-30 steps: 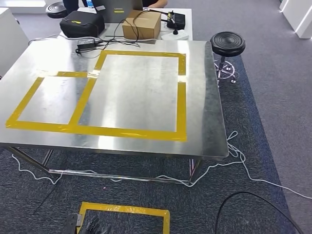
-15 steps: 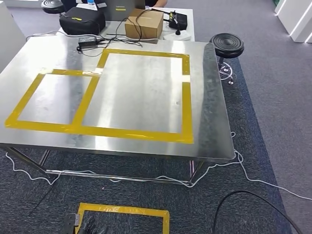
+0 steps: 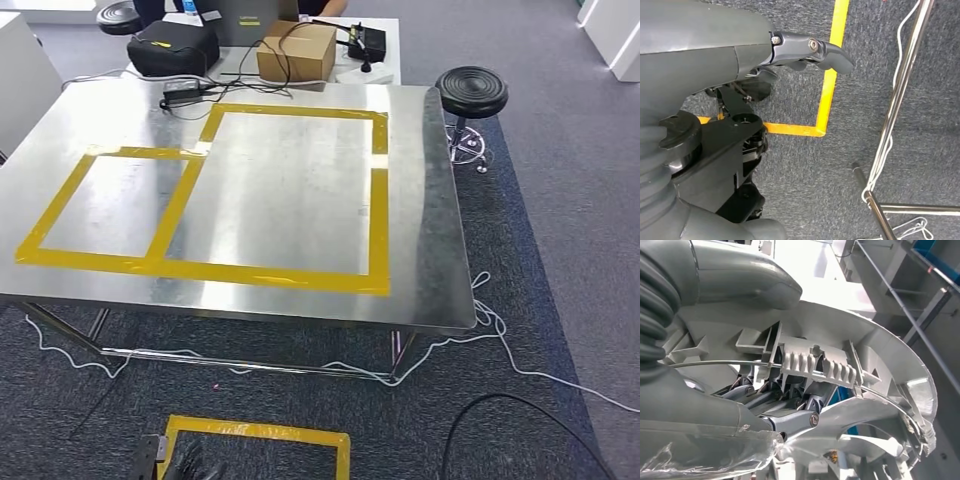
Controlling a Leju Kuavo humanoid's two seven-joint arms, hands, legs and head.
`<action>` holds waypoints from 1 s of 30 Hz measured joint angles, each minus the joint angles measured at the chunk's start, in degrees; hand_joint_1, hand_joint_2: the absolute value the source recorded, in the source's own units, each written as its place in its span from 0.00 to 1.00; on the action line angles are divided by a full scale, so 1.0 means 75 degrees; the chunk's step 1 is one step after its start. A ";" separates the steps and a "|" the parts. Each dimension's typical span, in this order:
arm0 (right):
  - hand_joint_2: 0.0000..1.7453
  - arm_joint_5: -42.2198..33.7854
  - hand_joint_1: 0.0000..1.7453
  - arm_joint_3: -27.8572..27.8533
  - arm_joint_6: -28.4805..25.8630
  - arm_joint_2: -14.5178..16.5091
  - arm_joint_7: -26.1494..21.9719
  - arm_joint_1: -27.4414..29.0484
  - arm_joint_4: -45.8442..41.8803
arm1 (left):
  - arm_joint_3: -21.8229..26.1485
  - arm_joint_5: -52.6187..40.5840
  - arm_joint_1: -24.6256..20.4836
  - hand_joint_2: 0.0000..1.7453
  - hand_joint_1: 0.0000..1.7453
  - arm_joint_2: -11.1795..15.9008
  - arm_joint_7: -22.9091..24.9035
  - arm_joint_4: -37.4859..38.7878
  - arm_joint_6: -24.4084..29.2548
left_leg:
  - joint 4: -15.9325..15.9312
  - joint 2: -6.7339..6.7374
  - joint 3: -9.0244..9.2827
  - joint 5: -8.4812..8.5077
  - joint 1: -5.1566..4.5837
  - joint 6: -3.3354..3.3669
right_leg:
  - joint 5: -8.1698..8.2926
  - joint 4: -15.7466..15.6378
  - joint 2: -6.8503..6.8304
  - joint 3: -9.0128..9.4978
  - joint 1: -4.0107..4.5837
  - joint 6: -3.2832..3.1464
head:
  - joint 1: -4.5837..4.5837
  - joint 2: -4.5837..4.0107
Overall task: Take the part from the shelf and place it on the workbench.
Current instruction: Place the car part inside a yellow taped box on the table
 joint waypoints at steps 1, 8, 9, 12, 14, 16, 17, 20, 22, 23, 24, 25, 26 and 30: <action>1.00 0.0000 1.00 -0.0008 0.0000 -0.0002 0.0001 -0.0012 0.0031 | 0.0000 0.0000 0.0001 1.00 0.00 0.0009 0.0000 0.0000 0.0000 | 0.0354 0.0005 -0.0172 -0.0216 0.0007 -0.0041 | 0.0018 -0.0020 -0.0005 0.0003 -0.0018 -0.0028 | -0.0024 0.0000; 1.00 -0.0001 1.00 -0.0072 0.0000 -0.0013 0.0004 -0.0053 0.0236 | 0.0000 -0.0004 0.0012 1.00 0.00 0.0060 0.0000 -0.0001 -0.0006 | 0.0680 0.0028 -0.0356 -0.0007 0.0053 -0.0145 | -0.0001 -0.0020 -0.0001 0.0018 -0.0044 -0.0003 | -0.0077 0.0000; 1.00 -0.0010 1.00 -0.0082 0.0000 -0.0023 0.0007 -0.0071 0.0278 | 0.0000 -0.0010 0.0003 1.00 0.00 0.0057 0.0000 0.0000 -0.0015 | 0.0198 0.0027 -0.0112 0.0154 0.0061 -0.0122 | -0.0018 -0.0003 0.0008 0.0022 -0.0033 0.0036 | -0.0095 0.0000; 1.00 -0.0141 1.00 -0.0158 0.0000 -0.0220 0.0179 -0.0290 0.0618 | -0.0001 -0.0048 -0.0015 1.00 0.00 0.0047 0.0000 0.0001 -0.0061 | -0.0323 0.0013 0.0123 0.0221 0.0049 0.0047 | -0.0011 -0.0026 0.0034 0.0018 0.0006 0.0173 | -0.0101 0.0000; 1.00 -0.0241 1.00 -0.0237 0.0006 -0.0528 0.0576 -0.0578 0.0996 | -0.0001 -0.0066 -0.0019 1.00 0.00 0.0058 -0.0001 0.0001 -0.0082 | -0.0340 0.0021 0.0122 0.0246 0.0061 0.0166 | -0.0027 -0.0033 0.0028 0.0005 -0.0006 0.0256 | -0.0076 0.0000; 1.00 -0.0205 1.00 -0.0316 0.0064 -0.0912 0.1130 -0.0921 0.1458 | -0.0001 -0.0090 -0.0028 1.00 0.00 0.0066 -0.0001 0.0001 -0.0097 | -0.0362 0.0031 0.0132 0.0269 0.0081 0.0264 | -0.0279 0.0383 0.0008 -0.0191 -0.0016 0.0334 | -0.0017 0.0000; 1.00 -0.0137 1.00 -0.0353 0.0129 -0.1117 0.1407 -0.1106 0.1722 | -0.0001 -0.0105 -0.0030 1.00 0.00 0.0074 -0.0001 0.0001 -0.0104 | -0.0361 0.0034 0.0130 0.0270 0.0075 0.0292 | -0.0501 0.0831 -0.0001 -0.0399 -0.0017 0.0362 | 0.0014 0.0000; 1.00 0.0184 1.00 -0.0455 0.0507 -0.1721 0.2137 -0.1740 0.2634 | -0.0001 -0.0148 -0.0032 1.00 0.00 0.0107 0.0014 0.0001 -0.0128 | -0.0360 0.0039 0.0123 0.0274 0.0055 0.0320 | -0.0918 0.2118 -0.0003 -0.1050 -0.0019 0.0395 | 0.0039 0.0000; 1.00 0.0592 1.00 -0.0510 0.0941 -0.2144 0.2751 -0.2249 0.3358 | -0.0003 -0.0181 -0.0045 1.00 0.00 0.0127 0.0055 0.0001 -0.0148 | -0.0357 0.0037 0.0142 0.0274 0.0053 0.0319 | -0.0532 0.1717 -0.0003 -0.0890 -0.0023 0.0378 | 0.0051 0.0000; 1.00 0.0823 1.00 -0.0523 0.1213 -0.2362 0.3071 -0.2535 0.3751 | -0.0007 -0.0200 -0.0059 1.00 0.00 0.0132 0.0085 0.0001 -0.0160 | -0.0355 0.0036 0.0155 0.0273 0.0052 0.0309 | -0.0234 0.1170 -0.0003 -0.0634 -0.0029 0.0370 | 0.0061 0.0000; 1.00 0.1026 1.00 -0.0525 0.1516 -0.2587 0.3353 -0.2865 0.4192 | -0.0010 -0.0217 -0.0082 1.00 0.00 0.0136 0.0119 0.0001 -0.0173 | -0.0349 0.0037 0.0153 0.0270 0.0035 0.0285 | -0.0026 0.0633 0.0000 -0.0375 -0.0029 0.0361 | 0.0073 0.0000; 1.00 0.1176 1.00 -0.0520 0.1818 -0.2805 0.3557 -0.3218 0.4666 | -0.0015 -0.0228 -0.0114 1.00 0.00 0.0138 0.0153 0.0000 -0.0183 | -0.0343 0.0038 0.0139 0.0277 0.0019 0.0251 | 0.0108 0.0238 0.0005 -0.0198 -0.0030 0.0337 | 0.0073 0.0000; 1.00 0.1289 1.00 -0.0512 0.2092 -0.3018 0.3705 -0.3567 0.5174 | -0.0020 -0.0232 -0.0153 1.00 0.00 0.0141 0.0181 -0.0001 -0.0192 | -0.0344 0.0038 0.0115 0.0295 0.0005 0.0209 | 0.0156 0.0027 0.0008 -0.0117 -0.0022 0.0309 | 0.0067 0.0000; 1.00 0.1697 1.00 -0.0416 0.2801 -0.3672 0.4090 -0.4648 0.6969 | -0.0030 -0.0240 -0.0228 1.00 0.00 0.0153 0.0265 -0.0002 -0.0203 | -0.0300 0.0015 0.0009 0.0296 0.0021 0.0048 | 0.0219 -0.0051 -0.0014 -0.0172 -0.0016 0.0125 | 0.0034 -0.0001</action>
